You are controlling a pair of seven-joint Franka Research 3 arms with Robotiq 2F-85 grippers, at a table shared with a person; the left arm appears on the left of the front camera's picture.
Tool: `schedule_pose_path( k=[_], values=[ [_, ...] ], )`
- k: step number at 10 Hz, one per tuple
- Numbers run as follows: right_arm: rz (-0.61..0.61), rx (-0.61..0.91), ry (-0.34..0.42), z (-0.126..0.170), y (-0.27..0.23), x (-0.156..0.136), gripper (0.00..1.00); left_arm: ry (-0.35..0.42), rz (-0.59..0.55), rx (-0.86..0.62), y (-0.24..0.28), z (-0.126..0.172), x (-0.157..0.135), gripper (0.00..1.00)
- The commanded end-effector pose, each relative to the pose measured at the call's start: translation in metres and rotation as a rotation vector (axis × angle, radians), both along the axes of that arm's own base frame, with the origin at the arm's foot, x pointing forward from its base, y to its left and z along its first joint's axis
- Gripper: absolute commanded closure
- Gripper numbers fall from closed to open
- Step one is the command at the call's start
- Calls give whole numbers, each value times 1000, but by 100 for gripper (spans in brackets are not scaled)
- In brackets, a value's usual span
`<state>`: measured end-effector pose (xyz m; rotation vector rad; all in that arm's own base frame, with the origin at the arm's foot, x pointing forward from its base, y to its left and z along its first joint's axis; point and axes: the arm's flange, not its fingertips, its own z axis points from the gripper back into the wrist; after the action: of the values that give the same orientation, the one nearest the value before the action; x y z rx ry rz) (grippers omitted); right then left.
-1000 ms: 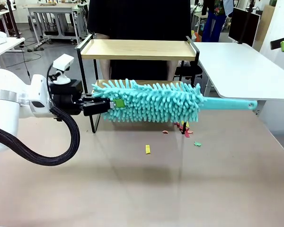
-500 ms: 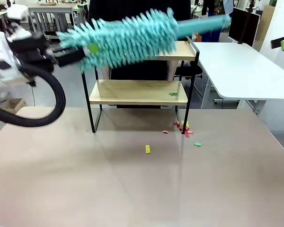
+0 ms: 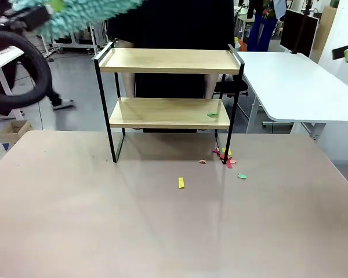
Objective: Clean the shelf.
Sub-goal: Hand the Duster back to the human.
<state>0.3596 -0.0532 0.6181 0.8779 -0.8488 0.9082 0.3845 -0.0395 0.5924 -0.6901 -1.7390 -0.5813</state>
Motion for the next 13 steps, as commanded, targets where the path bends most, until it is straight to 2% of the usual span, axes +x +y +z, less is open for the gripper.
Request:
schedule_pose_path(
  k=[1, 3, 4, 8, 13],
  values=[
    [10, 12, -25, 0, 0, 1, 0, -13, 213, 16, 14, 7, -1, 83],
    [10, 12, -25, 0, 0, 1, 0, 25, 394, 61, 47, 3, -7, 83],
    [10, 12, -25, 0, 0, 1, 0, 64, 446, 85, 60, -5, -10, 83],
    [10, 12, -25, 0, 0, 1, 0, 174, 622, 106, 102, -63, -13, 83],
    [10, 12, -25, 0, 0, 1, 0, 233, 638, 87, 100, -135, -22, 83]
  ],
)
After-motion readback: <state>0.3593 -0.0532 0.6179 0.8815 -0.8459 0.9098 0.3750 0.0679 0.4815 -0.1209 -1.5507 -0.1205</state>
